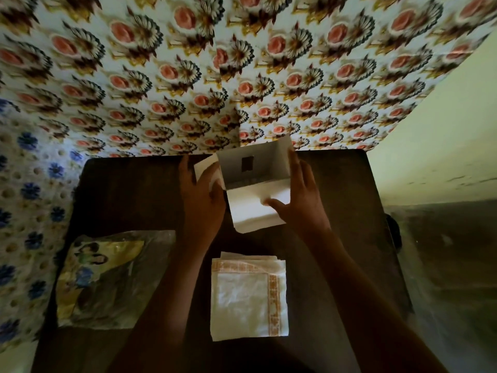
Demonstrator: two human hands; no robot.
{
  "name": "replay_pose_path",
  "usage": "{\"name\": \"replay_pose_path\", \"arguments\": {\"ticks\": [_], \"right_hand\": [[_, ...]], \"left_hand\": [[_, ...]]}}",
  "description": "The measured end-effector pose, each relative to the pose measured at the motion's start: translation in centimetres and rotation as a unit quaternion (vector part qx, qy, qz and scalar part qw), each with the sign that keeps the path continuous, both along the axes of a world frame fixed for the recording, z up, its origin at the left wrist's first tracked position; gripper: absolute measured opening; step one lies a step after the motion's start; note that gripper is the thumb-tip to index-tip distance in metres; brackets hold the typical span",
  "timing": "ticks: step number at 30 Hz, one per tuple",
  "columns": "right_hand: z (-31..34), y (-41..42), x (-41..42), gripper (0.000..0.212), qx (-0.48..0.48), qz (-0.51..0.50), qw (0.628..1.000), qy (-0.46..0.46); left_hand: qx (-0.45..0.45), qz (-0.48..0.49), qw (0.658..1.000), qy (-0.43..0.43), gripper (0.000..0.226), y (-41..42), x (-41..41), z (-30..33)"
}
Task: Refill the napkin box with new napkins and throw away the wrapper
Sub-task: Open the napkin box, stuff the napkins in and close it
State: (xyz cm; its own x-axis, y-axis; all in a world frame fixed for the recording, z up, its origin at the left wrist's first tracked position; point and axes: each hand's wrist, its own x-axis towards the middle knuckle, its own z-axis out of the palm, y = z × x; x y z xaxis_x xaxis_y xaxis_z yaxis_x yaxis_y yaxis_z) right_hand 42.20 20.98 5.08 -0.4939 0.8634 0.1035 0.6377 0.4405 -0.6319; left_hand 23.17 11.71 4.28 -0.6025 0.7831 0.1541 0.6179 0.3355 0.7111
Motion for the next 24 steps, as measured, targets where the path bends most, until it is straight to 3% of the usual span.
{"name": "replay_pose_path", "arguments": {"ticks": [4, 9, 12, 15, 21, 24], "right_hand": [[-1.7, -0.4, 0.4, 0.123, 0.02, -0.056, 0.997, -0.045], [-1.9, 0.4, 0.6, 0.119, 0.065, -0.103, 0.982, -0.142], [-2.3, 1.0, 0.6, 0.113, 0.024, -0.061, 0.994, -0.087], [-2.7, 0.6, 0.2, 0.101, -0.035, -0.058, 0.998, 0.0], [-2.3, -2.6, -0.8, 0.082, -0.008, -0.125, 0.99, 0.067], [-2.8, -4.3, -0.9, 0.074, 0.018, -0.149, 0.986, 0.069]], "left_hand": [[-0.042, -0.01, 0.994, 0.096, 0.048, -0.4, 1.1, -0.6], [-0.084, -0.031, 0.995, 0.033, 0.089, -0.9, 1.7, -1.3], [-0.038, -0.043, 0.988, -0.144, 0.081, -0.8, 2.0, -0.8], [-0.02, -0.031, 0.971, -0.236, 0.073, -0.6, 2.2, -0.3], [0.023, -0.014, 0.962, -0.273, 0.06, -1.6, 0.8, 0.0], [0.011, -0.018, 0.97, -0.242, 0.061, -3.1, 0.7, -0.3]]}}
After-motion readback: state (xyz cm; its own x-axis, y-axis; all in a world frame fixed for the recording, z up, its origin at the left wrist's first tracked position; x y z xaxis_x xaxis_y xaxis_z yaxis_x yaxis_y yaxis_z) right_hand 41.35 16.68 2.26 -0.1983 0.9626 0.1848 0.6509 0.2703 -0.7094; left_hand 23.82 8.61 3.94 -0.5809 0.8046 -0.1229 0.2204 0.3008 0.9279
